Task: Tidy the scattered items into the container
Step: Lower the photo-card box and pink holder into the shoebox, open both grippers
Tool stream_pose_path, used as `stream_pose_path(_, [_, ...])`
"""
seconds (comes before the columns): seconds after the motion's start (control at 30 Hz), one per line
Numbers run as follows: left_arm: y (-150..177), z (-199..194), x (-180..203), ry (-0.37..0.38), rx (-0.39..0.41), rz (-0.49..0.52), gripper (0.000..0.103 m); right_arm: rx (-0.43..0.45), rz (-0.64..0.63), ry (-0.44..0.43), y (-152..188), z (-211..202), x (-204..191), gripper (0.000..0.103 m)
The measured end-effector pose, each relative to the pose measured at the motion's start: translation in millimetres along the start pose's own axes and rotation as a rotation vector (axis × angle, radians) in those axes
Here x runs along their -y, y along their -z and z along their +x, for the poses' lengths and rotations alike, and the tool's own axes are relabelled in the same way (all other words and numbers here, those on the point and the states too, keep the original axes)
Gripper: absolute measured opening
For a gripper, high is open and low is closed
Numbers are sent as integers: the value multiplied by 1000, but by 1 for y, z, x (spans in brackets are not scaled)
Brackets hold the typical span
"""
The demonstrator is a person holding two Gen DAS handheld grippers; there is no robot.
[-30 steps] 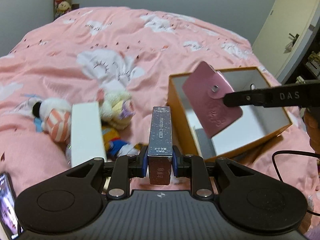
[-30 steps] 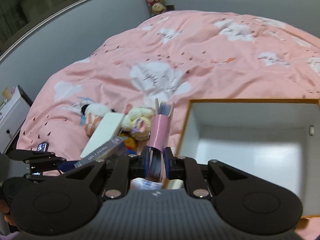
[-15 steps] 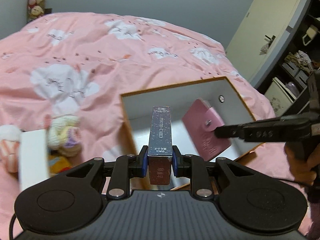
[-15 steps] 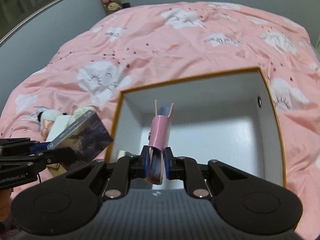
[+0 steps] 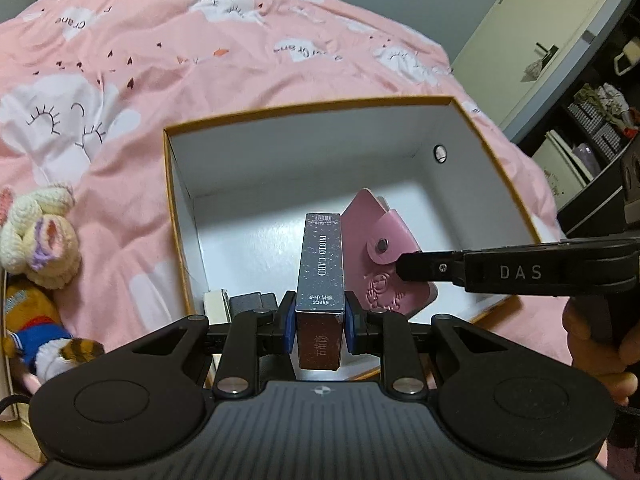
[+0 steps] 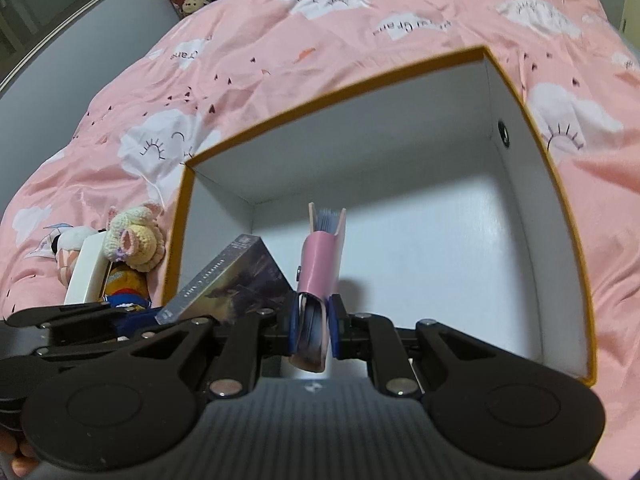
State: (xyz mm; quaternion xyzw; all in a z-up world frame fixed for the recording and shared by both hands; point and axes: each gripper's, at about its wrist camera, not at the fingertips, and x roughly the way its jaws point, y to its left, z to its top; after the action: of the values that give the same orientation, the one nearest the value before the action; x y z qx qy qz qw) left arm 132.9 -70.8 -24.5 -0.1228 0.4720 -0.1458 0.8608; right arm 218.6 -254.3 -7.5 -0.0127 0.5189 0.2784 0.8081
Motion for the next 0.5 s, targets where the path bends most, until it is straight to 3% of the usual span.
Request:
stream_pose_path(0.23, [7, 22, 13, -63, -27, 44, 26, -46, 33, -35, 2, 14, 10, 17])
stream_pose_path(0.5, [10, 32, 12, -65, -82, 41, 29, -84, 17, -61, 6, 23, 9, 17])
